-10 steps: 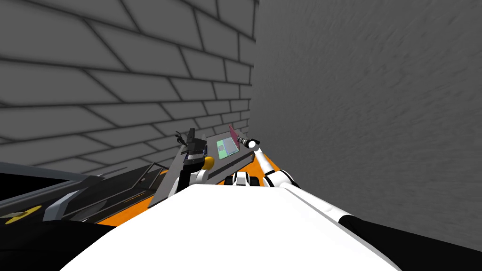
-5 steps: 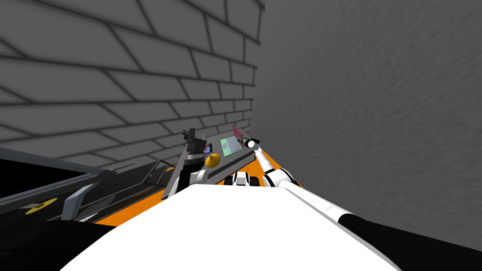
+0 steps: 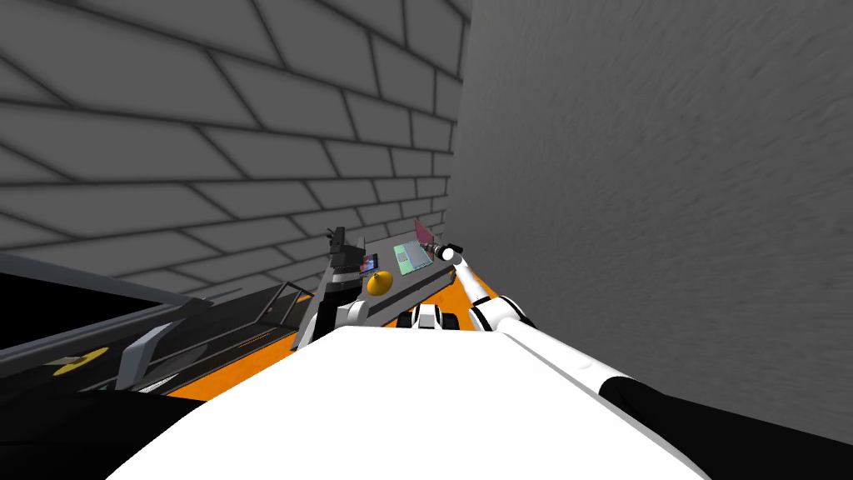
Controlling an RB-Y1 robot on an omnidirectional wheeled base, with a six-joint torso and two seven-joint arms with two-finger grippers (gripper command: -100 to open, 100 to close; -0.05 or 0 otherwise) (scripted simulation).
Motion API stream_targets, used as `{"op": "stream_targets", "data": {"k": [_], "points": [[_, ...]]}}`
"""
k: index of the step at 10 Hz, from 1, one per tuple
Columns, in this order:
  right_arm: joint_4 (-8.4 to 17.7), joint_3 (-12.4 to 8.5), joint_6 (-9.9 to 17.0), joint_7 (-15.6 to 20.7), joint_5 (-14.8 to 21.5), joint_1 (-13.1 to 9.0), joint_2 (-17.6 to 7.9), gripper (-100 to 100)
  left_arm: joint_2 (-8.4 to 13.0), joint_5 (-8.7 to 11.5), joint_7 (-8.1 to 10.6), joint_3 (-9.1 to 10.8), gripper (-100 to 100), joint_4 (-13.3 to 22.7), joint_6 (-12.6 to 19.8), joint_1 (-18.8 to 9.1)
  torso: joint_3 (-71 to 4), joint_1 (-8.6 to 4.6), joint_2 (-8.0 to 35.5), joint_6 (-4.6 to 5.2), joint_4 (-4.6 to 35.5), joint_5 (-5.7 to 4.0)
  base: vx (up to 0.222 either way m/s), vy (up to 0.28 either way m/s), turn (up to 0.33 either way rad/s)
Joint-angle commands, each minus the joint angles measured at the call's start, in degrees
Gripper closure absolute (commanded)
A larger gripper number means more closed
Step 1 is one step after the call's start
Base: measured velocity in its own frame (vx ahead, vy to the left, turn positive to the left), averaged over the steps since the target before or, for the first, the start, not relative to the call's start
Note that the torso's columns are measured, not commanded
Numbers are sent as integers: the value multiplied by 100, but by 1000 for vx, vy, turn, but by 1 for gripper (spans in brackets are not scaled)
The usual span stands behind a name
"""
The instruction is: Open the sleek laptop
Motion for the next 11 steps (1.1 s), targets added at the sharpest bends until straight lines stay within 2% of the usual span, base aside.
{"op": "stream_targets", "data": {"k": [1, 5, 11], "points": [[-74, -31, 54, -177, -5, 26, -305, -100, 0, 0, 0, 0, 0, 0, 0, 0, 3, 8, 7, -8, 4, 0, 19, -26, -19], [-141, -75, 148, -470, -175, 5, -506, -100, 0, 0, 0, 0, 0, 0, 0, 0, 17, 19, 29, -12, 12, 4, 30, -27, -14], [-265, -169, 337, -1067, -517, -32, -376, -100, 0, 0, 0, 0, 0, 0, 0, 0, 19, 23, 32, -12, 13, 5, 23, -32, -6]]}}
